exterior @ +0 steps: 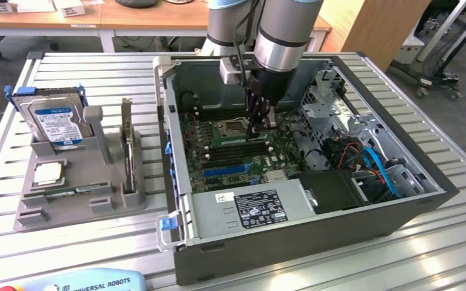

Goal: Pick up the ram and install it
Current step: 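Insert the ram into the slot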

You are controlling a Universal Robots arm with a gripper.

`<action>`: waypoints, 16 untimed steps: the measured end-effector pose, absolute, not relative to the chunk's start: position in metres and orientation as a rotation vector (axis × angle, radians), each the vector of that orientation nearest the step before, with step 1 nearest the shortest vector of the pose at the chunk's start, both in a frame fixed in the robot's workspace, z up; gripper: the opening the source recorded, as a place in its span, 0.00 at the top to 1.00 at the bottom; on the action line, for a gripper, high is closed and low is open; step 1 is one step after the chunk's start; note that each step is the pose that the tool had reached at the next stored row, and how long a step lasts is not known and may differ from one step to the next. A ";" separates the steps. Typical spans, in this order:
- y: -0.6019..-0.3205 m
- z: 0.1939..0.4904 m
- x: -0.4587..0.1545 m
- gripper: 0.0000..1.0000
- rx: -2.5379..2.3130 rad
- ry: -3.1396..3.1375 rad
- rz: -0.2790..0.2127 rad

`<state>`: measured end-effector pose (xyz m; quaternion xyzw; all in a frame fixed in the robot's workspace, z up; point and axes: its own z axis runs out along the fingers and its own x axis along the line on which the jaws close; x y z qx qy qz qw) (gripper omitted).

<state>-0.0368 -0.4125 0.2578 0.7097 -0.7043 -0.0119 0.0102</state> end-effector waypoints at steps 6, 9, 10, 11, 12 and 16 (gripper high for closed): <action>-0.412 0.253 -0.037 0.89 2.215 -2.198 -0.037; -0.412 0.251 -0.037 0.89 2.215 -2.198 -0.037; -0.412 0.250 -0.037 0.89 2.215 -2.198 -0.037; -0.412 0.250 -0.037 0.89 2.215 -2.198 -0.037; -0.412 0.249 -0.037 0.89 2.216 -2.198 -0.037; -0.412 0.248 -0.037 0.89 2.225 -2.188 -0.037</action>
